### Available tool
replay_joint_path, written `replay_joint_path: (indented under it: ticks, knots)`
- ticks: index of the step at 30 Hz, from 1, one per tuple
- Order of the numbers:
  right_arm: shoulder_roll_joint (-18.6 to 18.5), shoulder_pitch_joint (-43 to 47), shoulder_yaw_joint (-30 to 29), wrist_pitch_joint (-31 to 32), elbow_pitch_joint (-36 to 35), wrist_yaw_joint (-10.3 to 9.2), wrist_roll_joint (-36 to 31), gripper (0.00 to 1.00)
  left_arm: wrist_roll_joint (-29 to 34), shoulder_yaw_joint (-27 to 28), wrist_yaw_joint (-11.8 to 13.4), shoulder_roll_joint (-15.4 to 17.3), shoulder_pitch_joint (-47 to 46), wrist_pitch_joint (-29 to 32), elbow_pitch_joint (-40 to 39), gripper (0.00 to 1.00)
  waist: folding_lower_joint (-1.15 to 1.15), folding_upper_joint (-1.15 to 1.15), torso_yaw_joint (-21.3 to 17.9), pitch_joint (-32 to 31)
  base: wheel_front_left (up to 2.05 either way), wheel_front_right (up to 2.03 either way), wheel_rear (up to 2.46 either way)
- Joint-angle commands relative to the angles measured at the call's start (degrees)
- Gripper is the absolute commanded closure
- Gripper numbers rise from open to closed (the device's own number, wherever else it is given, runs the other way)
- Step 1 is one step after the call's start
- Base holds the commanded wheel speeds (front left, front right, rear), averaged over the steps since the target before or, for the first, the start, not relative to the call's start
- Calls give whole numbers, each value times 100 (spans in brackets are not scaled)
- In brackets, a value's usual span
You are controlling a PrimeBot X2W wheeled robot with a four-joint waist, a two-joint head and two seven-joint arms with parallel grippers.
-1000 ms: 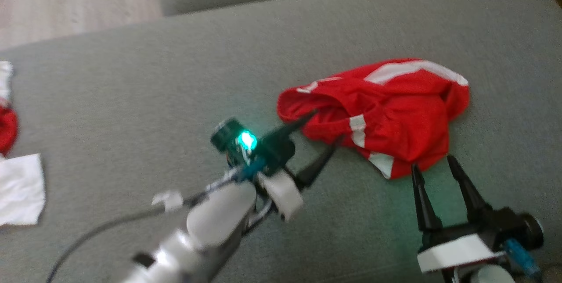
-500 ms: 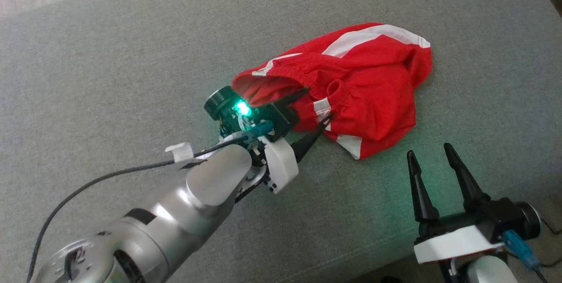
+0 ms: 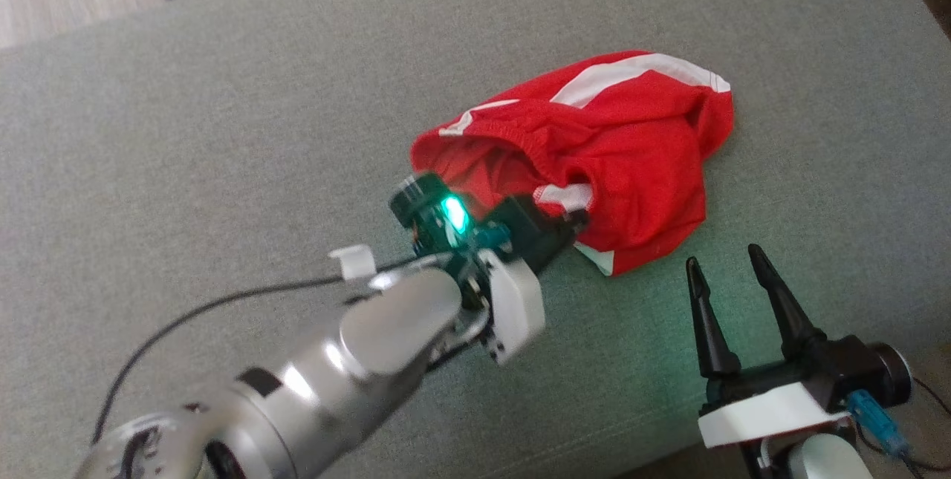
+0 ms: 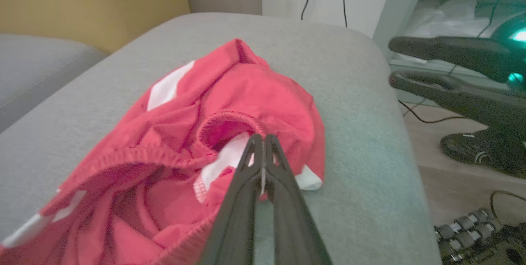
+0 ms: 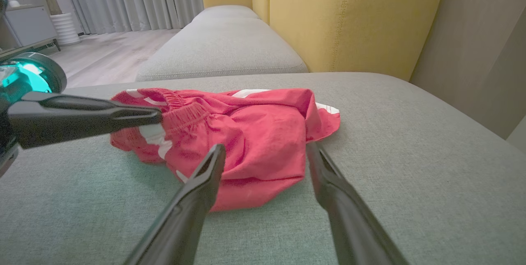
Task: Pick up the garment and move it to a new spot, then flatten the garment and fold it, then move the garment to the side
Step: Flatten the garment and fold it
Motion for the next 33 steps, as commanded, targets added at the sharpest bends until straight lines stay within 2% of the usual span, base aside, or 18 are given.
replay_joint_path:
  ticks: [1,6,11,16,19,24,28,33]
  knots:
    - [-50,-110,141,-32,-127,39,17,0,54,86,10,-1,-14,105,-227,100,0,0,9,-100,0,0,0]
    - [-50,-130,205,-32,-96,39,45,0,-196,85,10,-1,134,263,-718,100,0,0,-115,-400,0,0,0]
    - [-50,-57,289,-32,-39,39,152,0,-1292,84,10,38,-116,113,-1385,100,0,0,-345,-794,0,0,0]
    - [-50,69,362,-32,-13,39,246,0,-2366,178,10,232,-1029,-251,-1856,100,0,0,-537,-1158,0,0,0]
    - [-50,135,359,-32,-14,39,300,0,-2682,467,10,328,-1542,-587,-1733,100,0,0,-541,-1289,0,0,0]
    - [-50,176,380,-32,-73,39,346,0,-2991,664,10,516,-1759,-615,-1280,100,0,0,-415,-1335,0,0,0]
    - [-50,197,312,-32,-143,39,385,0,-3194,559,10,796,-1376,-492,-847,100,0,0,-191,-1200,0,0,0]
    - [-50,163,253,-32,-114,39,419,0,-3359,478,10,1237,-600,-645,-292,100,0,0,97,-960,0,0,0]
